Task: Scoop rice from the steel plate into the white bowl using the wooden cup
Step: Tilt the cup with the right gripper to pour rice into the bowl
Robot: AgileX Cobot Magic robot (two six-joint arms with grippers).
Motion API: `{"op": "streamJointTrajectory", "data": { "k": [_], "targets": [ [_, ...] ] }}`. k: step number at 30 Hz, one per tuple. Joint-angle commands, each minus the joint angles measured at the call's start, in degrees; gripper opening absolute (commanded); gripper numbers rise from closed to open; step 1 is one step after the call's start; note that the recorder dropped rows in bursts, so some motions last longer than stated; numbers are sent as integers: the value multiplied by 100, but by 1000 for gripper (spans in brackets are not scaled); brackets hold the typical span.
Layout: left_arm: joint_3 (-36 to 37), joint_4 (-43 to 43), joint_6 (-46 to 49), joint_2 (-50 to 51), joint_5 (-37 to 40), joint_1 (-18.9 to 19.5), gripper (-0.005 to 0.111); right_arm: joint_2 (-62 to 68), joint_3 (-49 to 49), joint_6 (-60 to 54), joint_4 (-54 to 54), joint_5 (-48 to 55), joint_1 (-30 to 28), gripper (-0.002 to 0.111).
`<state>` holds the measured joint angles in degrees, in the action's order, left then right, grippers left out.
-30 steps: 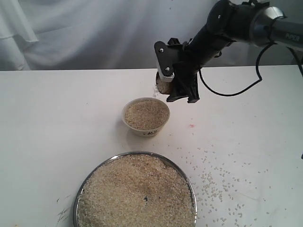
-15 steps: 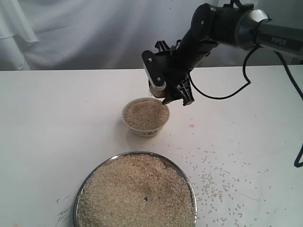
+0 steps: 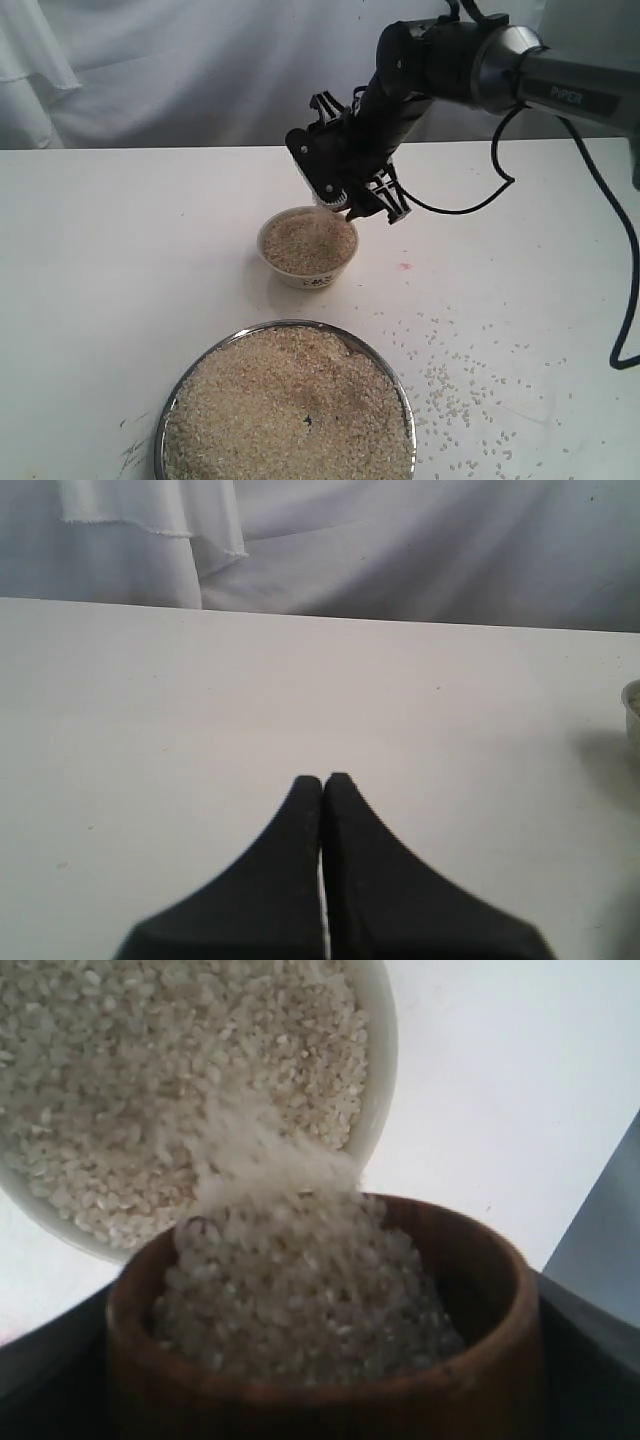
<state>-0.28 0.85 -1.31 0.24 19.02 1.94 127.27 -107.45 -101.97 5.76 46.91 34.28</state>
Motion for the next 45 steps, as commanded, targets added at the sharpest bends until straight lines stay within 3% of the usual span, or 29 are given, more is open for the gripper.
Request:
{"op": "streamJointTrajectory", "data": {
  "k": [1, 32, 45],
  "targets": [
    [28, -5, -4, -24, -76, 11, 0, -50, -45, 2, -84, -190, 75, 0],
    [28, -5, -4, -24, -76, 11, 0, 305, -45, 2, -1289, -575, 367, 0],
    [28, -5, -4, -24, -76, 11, 0, 297, -45, 480, -2537, -457, 737, 0]
  ]
}}
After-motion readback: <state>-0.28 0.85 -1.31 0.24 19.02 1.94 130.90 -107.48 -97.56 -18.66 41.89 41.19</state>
